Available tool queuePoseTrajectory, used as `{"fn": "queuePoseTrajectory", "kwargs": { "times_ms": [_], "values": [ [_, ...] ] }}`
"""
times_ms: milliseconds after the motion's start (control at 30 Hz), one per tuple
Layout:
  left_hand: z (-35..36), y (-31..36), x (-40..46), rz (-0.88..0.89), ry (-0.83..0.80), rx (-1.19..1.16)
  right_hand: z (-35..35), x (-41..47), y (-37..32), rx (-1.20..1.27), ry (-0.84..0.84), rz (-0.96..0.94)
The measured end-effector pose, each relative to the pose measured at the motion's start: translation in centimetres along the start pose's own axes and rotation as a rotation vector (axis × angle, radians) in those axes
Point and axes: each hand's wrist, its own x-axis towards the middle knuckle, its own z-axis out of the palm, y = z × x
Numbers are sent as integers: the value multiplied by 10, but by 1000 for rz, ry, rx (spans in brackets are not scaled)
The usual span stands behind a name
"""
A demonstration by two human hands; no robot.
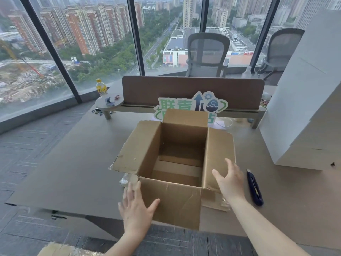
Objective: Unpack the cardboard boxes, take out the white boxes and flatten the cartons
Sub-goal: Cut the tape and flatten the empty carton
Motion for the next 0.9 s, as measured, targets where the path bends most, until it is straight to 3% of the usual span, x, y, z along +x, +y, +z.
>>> {"fn": "queuePoseTrajectory", "kwargs": {
  "times_ms": [167, 367, 467, 733, 900],
  "values": [
    [0, 1, -2, -605, -149, -790, 7, 14, 16, 68, -295, 272],
    [-4, 17, 2, -895, 45, -1291, 25, 3, 10, 116, -496, 375],
    [-9, 31, 2, -873, -17, -1502, 31, -4, 7, 190, -500, 373],
    [-36, 63, 17, -653, -229, -1564, 6, -17, 1, 560, -490, 284],
    [-50, 86, 26, -572, -347, -1552, -15, -22, 6, 624, -557, 204]
  ]
}}
